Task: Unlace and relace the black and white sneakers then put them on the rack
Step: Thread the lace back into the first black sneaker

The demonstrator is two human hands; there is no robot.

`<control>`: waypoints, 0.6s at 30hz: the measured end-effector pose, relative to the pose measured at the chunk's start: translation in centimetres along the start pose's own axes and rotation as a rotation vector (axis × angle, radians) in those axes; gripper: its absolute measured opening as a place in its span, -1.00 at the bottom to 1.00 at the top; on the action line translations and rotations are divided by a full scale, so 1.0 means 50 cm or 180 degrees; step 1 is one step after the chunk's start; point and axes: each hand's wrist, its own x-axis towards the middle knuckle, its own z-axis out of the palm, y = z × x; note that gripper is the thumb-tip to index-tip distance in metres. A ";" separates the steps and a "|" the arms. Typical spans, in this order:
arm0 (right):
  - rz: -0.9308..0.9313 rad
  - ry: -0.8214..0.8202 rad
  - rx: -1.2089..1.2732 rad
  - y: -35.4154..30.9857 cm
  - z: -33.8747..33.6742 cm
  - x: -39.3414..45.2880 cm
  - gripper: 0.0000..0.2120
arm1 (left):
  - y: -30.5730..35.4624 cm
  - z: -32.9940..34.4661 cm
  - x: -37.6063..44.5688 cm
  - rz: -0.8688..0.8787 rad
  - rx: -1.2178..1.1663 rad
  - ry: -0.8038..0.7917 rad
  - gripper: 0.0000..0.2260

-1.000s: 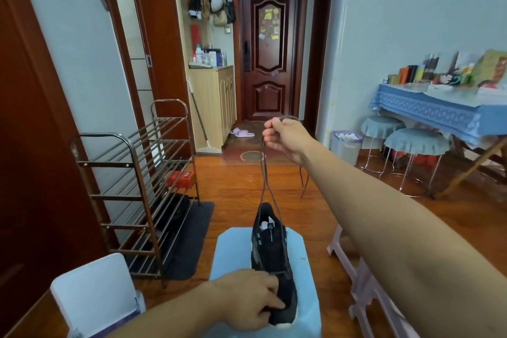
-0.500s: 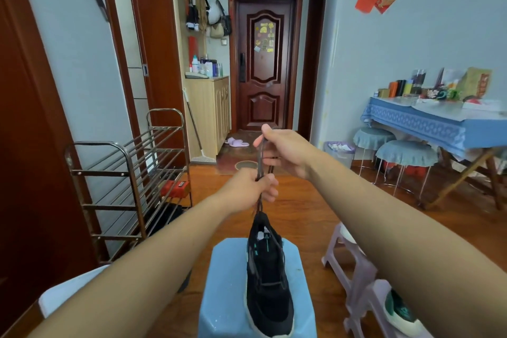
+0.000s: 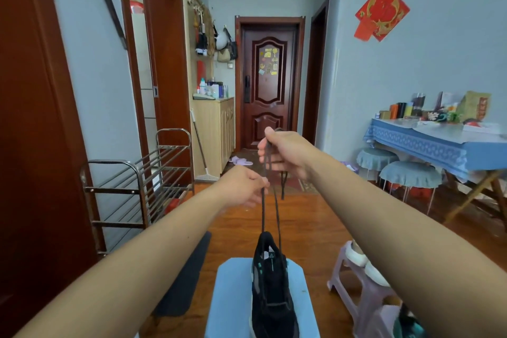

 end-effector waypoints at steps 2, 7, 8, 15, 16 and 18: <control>0.0033 0.0146 -0.0200 -0.008 0.001 -0.001 -0.57 | 0.008 -0.002 0.000 -0.0065 0.0142 0.0117 -0.80; 0.0129 0.0176 -0.0165 -0.007 -0.002 -0.003 -0.54 | 0.021 -0.002 -0.006 -0.0011 -0.0151 0.0246 -0.87; 0.0120 0.0160 -0.0125 -0.006 -0.002 -0.005 -0.54 | 0.019 0.002 -0.005 0.0031 -0.0146 0.0220 -0.85; 0.0129 0.0153 -0.0112 -0.012 -0.010 -0.006 -0.57 | 0.033 0.014 0.007 -0.0010 -0.0248 0.0253 -0.90; 0.0133 0.0173 -0.0112 -0.017 -0.014 -0.005 -0.58 | 0.042 0.009 0.007 -0.0061 -0.0299 0.0230 -0.89; 0.0185 0.0241 -0.0091 -0.031 -0.020 0.001 -0.62 | 0.071 -0.003 0.010 -0.0116 -0.0627 0.0181 -0.89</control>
